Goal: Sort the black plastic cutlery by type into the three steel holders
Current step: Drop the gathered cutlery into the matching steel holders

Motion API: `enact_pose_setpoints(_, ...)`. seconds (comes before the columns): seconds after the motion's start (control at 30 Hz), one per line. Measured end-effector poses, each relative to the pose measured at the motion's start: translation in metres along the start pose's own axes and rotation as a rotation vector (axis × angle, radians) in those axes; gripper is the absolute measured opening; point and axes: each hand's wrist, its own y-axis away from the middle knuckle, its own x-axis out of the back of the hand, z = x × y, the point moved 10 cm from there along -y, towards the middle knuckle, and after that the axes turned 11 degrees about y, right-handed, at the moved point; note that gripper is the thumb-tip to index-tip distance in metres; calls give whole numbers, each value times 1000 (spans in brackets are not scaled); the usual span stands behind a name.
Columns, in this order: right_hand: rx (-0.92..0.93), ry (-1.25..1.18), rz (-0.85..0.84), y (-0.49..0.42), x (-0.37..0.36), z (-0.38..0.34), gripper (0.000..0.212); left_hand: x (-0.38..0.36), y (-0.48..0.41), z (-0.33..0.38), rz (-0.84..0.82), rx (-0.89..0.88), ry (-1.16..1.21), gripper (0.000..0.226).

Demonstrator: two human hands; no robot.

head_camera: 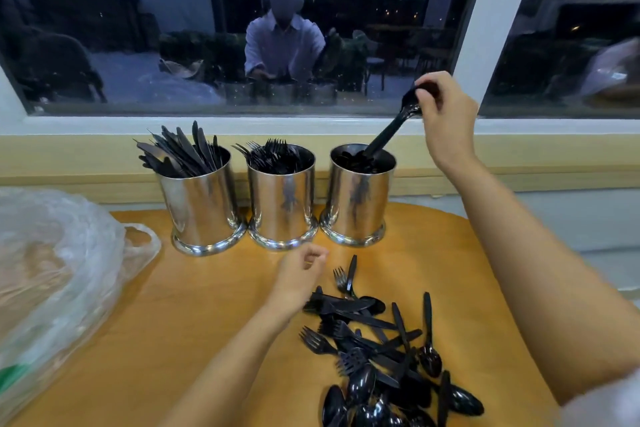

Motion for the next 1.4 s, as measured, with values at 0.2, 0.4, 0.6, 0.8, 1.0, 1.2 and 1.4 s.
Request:
enact_pose_setpoints(0.2,44,163,-137,0,-41,12,14,-29,-18,-24,-19,-25,-364,24)
enact_pose_setpoints(0.4,-12,418,-516,41,-111,42,18,-47,-24,-31,-48,10,-461,50)
enact_pose_setpoints(0.6,40,413,-635,58,-130,53,38,-49,-26,-37,-30,90,-457,39)
enact_pose_setpoints(0.8,179,274,-265,76,-69,18,35,-49,-31,-38,-19,148,-321,24)
enact_pose_setpoints(1.0,-434,83,-655,197,-93,69,30,-34,-31,-33,73,165,-110,23)
enact_pose_setpoints(1.2,-887,-266,-796,263,-123,83,36,-24,-24,-35,98,182,-24,20)
enact_pose_setpoints(1.4,-848,-237,-887,252,-135,66,21,-12,-23,-36,126,183,3,26)
